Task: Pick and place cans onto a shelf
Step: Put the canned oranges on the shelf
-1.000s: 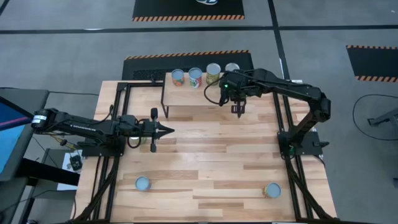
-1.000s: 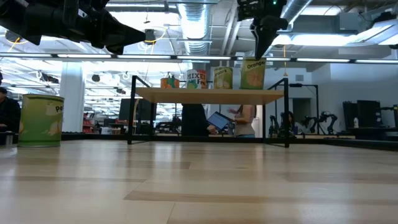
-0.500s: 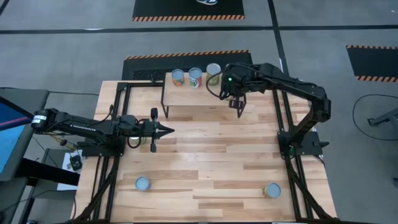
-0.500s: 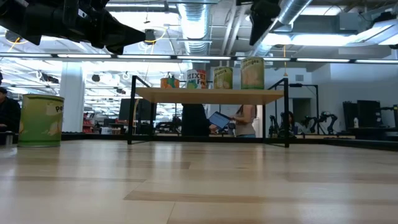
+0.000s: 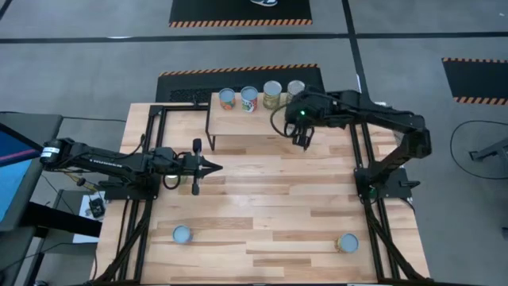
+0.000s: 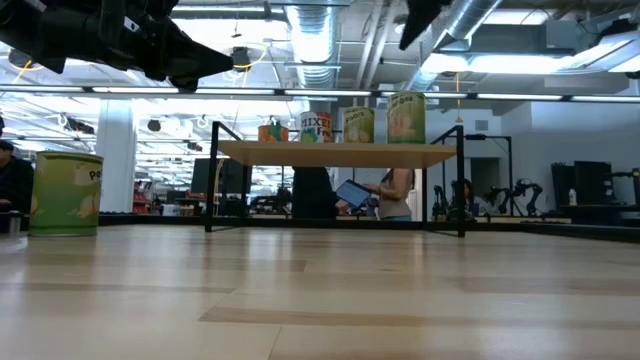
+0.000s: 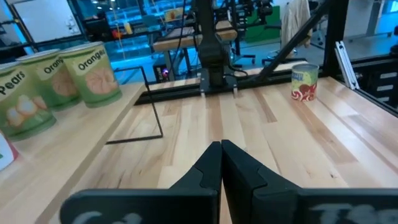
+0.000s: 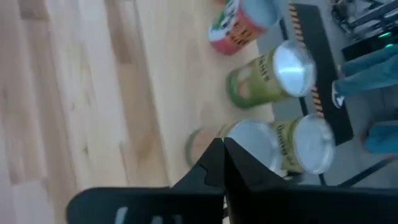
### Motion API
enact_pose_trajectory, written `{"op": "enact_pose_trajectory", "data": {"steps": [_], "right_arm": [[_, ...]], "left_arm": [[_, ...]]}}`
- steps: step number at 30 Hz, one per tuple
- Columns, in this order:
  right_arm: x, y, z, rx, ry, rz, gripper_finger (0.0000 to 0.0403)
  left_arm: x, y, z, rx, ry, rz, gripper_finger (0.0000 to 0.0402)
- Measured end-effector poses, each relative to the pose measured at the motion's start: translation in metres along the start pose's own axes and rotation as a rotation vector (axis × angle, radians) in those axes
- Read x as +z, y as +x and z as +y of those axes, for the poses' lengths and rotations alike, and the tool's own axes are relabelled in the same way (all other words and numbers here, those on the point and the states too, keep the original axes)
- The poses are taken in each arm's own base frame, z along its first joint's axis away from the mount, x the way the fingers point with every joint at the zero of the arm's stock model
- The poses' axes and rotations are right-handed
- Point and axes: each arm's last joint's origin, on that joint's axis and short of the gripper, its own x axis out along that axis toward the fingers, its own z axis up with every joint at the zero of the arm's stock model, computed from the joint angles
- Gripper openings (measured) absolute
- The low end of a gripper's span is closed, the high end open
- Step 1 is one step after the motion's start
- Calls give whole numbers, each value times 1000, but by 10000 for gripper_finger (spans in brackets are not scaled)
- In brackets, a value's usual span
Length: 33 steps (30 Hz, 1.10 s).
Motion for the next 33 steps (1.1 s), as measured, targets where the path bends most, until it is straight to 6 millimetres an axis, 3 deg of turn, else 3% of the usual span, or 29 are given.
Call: {"op": "enact_pose_trajectory", "data": {"steps": [7, 14, 19, 23, 33], "right_arm": [[-22, 6, 34, -34, 153, -220, 7], [-62, 49, 61, -39, 317, -354, 10], [-83, 82, 62, -77, 421, -353, 6], [-89, 100, 57, -108, 481, -310, 9], [-90, 114, 50, -190, 552, -279, 7]], "left_arm": [[0, 0, -6, -32, 22, 3, 0], [2, -1, -8, -35, 30, -16, 0], [3, -1, -8, -28, 46, -19, 0], [3, -1, -8, -26, 47, -21, 0], [3, -1, -8, -27, 47, -19, 0]]}}
